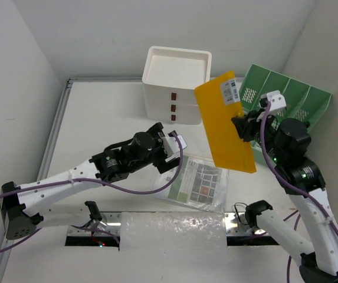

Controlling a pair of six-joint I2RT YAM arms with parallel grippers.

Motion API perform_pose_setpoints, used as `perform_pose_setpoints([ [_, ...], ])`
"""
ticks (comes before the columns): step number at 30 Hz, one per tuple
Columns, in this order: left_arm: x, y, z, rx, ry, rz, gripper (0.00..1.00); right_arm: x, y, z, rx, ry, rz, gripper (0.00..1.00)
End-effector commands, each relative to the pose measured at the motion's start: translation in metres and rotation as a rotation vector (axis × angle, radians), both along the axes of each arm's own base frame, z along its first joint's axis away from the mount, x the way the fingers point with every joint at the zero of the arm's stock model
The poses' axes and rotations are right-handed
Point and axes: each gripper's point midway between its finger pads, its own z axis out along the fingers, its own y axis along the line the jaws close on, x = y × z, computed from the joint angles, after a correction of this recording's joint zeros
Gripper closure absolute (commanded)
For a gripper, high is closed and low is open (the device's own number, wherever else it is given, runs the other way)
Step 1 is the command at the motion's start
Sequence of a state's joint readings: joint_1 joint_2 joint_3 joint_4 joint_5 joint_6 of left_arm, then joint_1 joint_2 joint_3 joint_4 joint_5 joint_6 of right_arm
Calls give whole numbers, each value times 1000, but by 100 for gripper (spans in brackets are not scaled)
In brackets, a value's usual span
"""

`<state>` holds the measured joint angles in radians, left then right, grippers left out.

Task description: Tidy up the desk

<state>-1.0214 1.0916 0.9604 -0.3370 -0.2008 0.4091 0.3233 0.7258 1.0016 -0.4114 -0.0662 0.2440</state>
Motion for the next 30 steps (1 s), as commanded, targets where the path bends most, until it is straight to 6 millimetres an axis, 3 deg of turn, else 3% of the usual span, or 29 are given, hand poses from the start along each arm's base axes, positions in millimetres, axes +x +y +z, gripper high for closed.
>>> perform_pose_setpoints([
  [1, 11, -2, 39, -116, -55, 44, 0, -5, -33, 67, -21, -203, -147, 100],
  [6, 24, 1, 43, -125, -76, 91, 0, -7, -66, 110, -36, -364, -316, 100],
  [10, 37, 9, 46, -120, -111, 162, 0, 3, -95, 122, -122, -444, -479, 100],
  [18, 54, 25, 50, -117, -153, 253, 0, 15, -115, 146, -158, -610, -635, 100],
  [20, 58, 29, 49, -106, -166, 274, 0, 19, -120, 136, -172, -612, -674, 100],
  [22, 61, 33, 48, -95, -173, 287, 0, 18, -124, 142, -164, -674, -716, 100],
  [23, 62, 34, 47, -87, -176, 294, 0, 23, -124, 130, -182, -670, -722, 100],
  [24, 64, 34, 47, -83, -178, 299, 0, 21, -125, 137, -161, -716, -736, 100],
  [29, 68, 39, 45, -67, -185, 319, 1, 40, -126, 110, -224, -704, -780, 100],
  [30, 69, 40, 45, -65, -186, 322, 0, 36, -130, 113, -222, -732, -808, 100],
])
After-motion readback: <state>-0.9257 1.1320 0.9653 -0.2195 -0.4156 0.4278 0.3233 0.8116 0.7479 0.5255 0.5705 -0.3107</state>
